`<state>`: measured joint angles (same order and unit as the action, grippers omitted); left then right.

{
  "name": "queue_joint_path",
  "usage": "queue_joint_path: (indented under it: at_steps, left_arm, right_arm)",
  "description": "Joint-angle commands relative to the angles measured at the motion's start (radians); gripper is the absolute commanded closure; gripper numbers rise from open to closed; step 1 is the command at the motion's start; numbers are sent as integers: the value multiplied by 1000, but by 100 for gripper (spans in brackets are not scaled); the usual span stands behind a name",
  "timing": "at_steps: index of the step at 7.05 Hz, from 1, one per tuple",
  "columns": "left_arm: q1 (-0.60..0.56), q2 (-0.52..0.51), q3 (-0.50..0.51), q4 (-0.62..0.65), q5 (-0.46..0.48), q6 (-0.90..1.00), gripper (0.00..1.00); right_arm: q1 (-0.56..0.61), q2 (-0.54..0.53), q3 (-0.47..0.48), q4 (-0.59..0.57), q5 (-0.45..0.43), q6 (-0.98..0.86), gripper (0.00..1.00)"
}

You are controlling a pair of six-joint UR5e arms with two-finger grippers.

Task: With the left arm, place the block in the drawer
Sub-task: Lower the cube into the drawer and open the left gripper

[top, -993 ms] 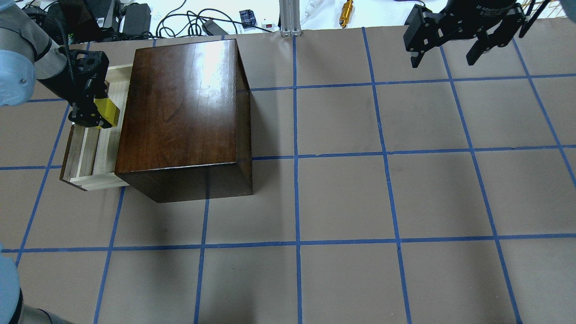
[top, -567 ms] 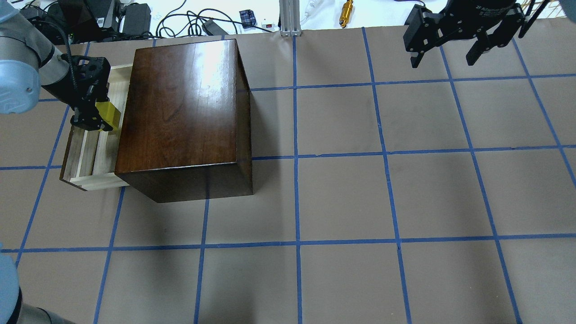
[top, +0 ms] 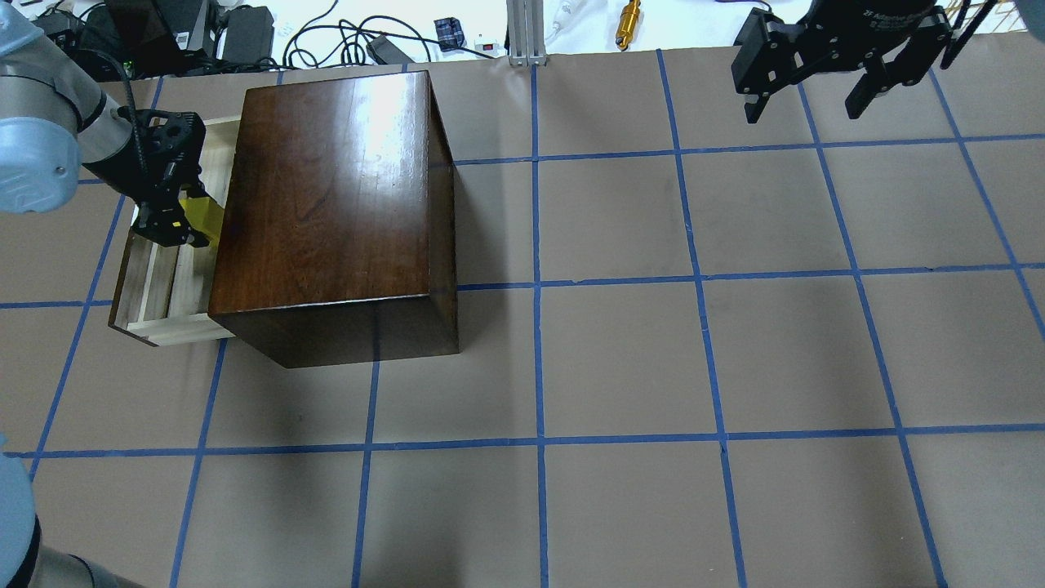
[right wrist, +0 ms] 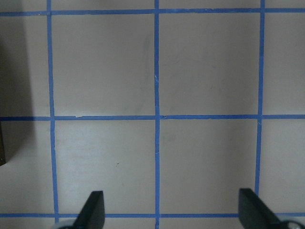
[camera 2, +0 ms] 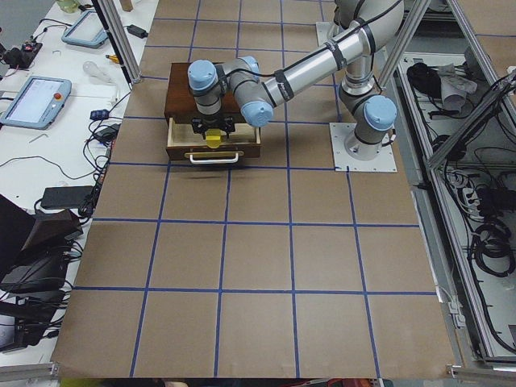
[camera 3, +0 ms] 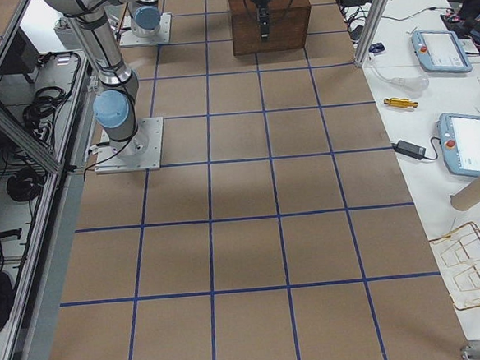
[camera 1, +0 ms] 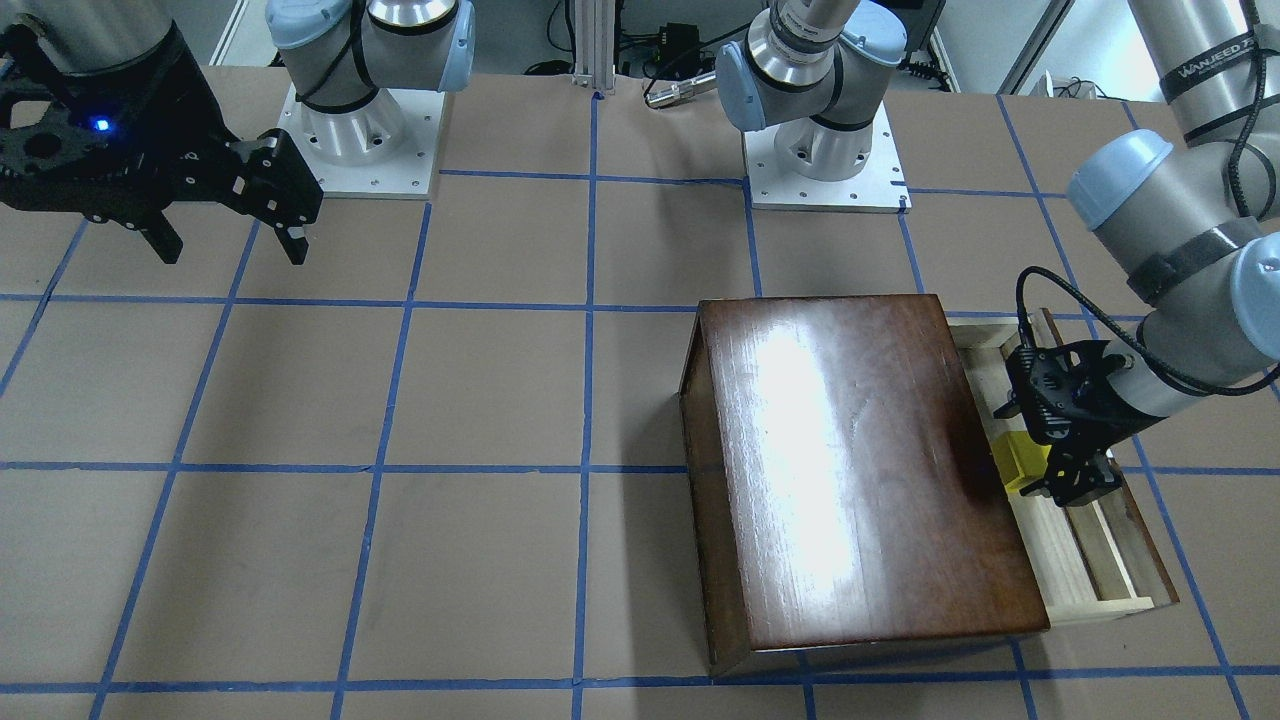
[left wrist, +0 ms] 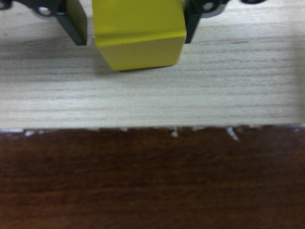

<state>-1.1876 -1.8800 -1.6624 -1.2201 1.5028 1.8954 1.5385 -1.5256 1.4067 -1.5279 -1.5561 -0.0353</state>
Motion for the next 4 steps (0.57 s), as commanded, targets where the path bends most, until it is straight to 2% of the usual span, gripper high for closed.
queue_joint_path:
  at_steps: [1, 2, 4]
  left_arm:
    - [0, 19, 27, -13, 5, -15, 9]
    - [-1, 36, 68, -62, -1, -85, 9]
    - [-23, 77, 174, -229, 7, -381, 9]
  right_arm:
    - [0, 1, 0, 0, 1, 0, 0]
    - [0, 1, 0, 0, 1, 0, 0]
    - [0, -1, 0, 0, -1, 0, 0]
